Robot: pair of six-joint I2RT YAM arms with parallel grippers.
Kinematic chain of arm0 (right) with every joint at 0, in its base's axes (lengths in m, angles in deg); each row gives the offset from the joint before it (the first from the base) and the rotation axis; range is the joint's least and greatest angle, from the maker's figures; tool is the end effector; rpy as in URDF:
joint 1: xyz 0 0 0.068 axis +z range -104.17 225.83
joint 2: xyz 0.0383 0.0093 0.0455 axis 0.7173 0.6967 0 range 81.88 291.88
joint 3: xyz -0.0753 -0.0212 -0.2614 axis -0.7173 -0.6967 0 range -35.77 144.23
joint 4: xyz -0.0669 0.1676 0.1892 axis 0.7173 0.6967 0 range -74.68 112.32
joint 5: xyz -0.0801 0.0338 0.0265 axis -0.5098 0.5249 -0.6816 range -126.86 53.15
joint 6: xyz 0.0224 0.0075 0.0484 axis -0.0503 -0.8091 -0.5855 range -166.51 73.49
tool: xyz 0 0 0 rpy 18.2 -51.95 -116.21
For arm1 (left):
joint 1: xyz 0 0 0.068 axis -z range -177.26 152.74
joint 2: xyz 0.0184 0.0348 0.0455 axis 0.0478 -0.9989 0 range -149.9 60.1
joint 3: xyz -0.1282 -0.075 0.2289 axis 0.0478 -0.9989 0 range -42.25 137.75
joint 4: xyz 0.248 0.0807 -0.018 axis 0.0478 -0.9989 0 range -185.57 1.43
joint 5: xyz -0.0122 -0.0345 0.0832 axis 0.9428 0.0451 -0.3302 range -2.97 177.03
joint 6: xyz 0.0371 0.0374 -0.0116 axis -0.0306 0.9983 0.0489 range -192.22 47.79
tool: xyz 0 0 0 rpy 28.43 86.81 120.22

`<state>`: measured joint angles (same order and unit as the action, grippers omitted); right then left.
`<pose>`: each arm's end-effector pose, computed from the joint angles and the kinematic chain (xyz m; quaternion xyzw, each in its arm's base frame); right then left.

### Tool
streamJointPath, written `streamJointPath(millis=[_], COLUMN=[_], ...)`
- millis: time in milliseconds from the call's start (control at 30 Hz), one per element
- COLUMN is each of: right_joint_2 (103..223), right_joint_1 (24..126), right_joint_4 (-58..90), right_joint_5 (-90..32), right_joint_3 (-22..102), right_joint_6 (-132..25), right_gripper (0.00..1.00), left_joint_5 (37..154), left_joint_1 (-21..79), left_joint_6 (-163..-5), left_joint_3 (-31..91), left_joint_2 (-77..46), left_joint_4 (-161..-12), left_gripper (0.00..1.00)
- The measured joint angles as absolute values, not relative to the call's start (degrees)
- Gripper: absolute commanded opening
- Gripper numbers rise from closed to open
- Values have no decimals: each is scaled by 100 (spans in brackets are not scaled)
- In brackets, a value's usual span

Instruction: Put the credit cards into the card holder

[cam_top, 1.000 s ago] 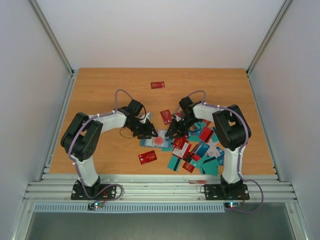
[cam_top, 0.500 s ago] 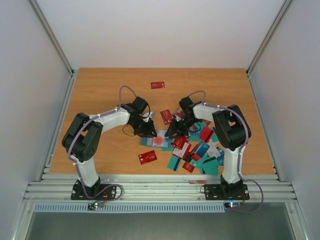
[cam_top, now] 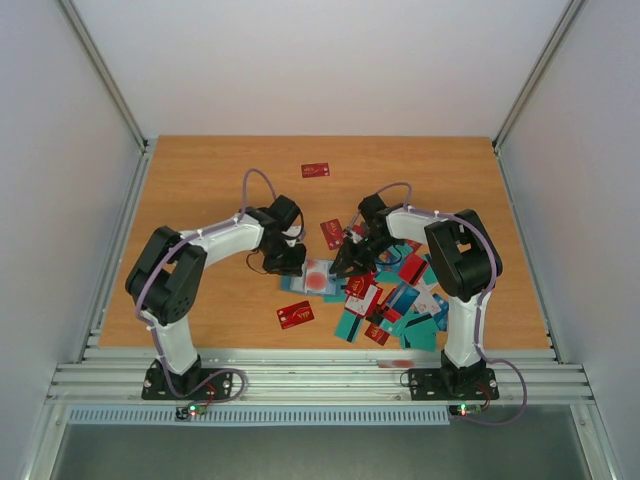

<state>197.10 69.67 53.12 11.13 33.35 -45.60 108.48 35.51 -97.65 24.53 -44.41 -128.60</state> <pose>0.3150 0.1680 0.1202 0.2166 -0.8865 -0.4076 0.0331 0.2783 -0.1947 0.1620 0.0823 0.9737 -0.2126 0.0015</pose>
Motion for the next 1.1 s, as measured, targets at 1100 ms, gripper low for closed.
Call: streamJointPath(millis=[1100], right_joint_2=[19686], right_joint_1=[6967], right_joint_4=[5128], right_joint_5=[1229], right_joint_3=[3215], right_joint_6=[-4814], right_gripper=[28], left_joint_5=[10411], left_joint_1=[4072], left_joint_6=[-9725], left_joint_3=[3212], left_joint_2=[-5105], left_joint_4=[-13382], left_gripper=[2])
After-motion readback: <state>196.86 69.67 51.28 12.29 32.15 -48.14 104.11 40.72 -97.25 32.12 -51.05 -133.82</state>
